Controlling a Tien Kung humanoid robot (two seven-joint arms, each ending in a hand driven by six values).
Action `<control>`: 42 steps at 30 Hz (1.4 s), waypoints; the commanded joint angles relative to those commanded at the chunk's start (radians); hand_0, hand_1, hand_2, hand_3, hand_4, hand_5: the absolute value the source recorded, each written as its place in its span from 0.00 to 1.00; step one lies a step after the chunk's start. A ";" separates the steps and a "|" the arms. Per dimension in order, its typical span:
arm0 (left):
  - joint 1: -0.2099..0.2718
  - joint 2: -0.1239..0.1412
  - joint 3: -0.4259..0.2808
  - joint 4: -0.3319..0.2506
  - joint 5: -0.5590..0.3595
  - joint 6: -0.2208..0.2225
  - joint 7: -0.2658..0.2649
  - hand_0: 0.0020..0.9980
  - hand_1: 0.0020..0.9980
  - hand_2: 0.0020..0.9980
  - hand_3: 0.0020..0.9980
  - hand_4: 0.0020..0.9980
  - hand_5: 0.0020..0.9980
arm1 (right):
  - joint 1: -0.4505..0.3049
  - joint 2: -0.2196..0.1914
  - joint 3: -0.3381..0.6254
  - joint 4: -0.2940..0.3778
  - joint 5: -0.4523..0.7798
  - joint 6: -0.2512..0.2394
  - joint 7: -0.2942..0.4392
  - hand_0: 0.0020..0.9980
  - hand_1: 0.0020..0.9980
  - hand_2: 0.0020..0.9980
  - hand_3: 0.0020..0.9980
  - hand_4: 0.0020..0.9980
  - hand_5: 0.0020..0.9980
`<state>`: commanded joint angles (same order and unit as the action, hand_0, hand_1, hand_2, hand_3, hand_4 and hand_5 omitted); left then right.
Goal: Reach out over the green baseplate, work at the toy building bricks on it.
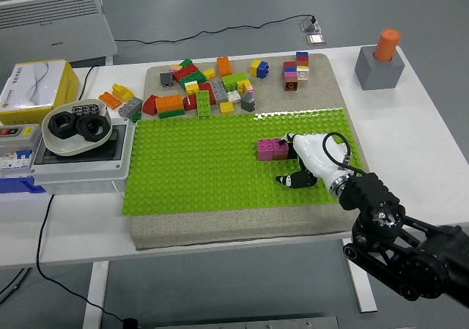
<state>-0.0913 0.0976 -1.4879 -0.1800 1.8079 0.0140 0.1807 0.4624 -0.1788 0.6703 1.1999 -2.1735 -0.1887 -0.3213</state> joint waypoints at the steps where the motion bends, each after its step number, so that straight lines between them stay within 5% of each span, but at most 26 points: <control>1: 0.000 0.000 0.000 0.000 0.000 0.000 0.000 0.73 0.62 0.52 0.69 0.75 0.73 | 0.000 0.001 0.000 -0.001 0.002 0.000 0.000 0.04 0.03 0.17 0.68 0.89 0.36; 15: 0.000 0.001 0.001 0.000 -0.003 0.001 -0.001 0.73 0.62 0.52 0.69 0.75 0.73 | -0.006 0.001 -0.001 -0.002 0.014 -0.001 0.000 0.04 0.03 0.16 0.68 0.89 0.36; 29: 0.002 0.001 0.003 0.000 -0.009 0.002 -0.001 0.73 0.62 0.52 0.69 0.75 0.73 | -0.014 -0.021 0.065 0.097 -0.013 -0.087 0.040 0.03 0.03 0.17 0.67 0.88 0.35; 35: 0.000 0.000 0.006 0.000 -0.003 0.001 0.000 0.73 0.62 0.52 0.69 0.75 0.73 | -0.047 -0.030 0.065 0.108 0.096 -0.178 0.113 0.04 0.04 0.17 0.67 0.87 0.35; 42: 0.006 -0.011 0.022 0.000 -0.027 0.008 -0.006 0.73 0.62 0.53 0.69 0.75 0.73 | -0.198 -0.059 0.164 0.192 0.286 -0.297 0.261 0.08 0.07 0.20 0.67 0.81 0.34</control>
<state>-0.0851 0.0869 -1.4658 -0.1800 1.7809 0.0220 0.1751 0.2643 -0.2374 0.8348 1.3916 -1.8875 -0.4859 -0.0602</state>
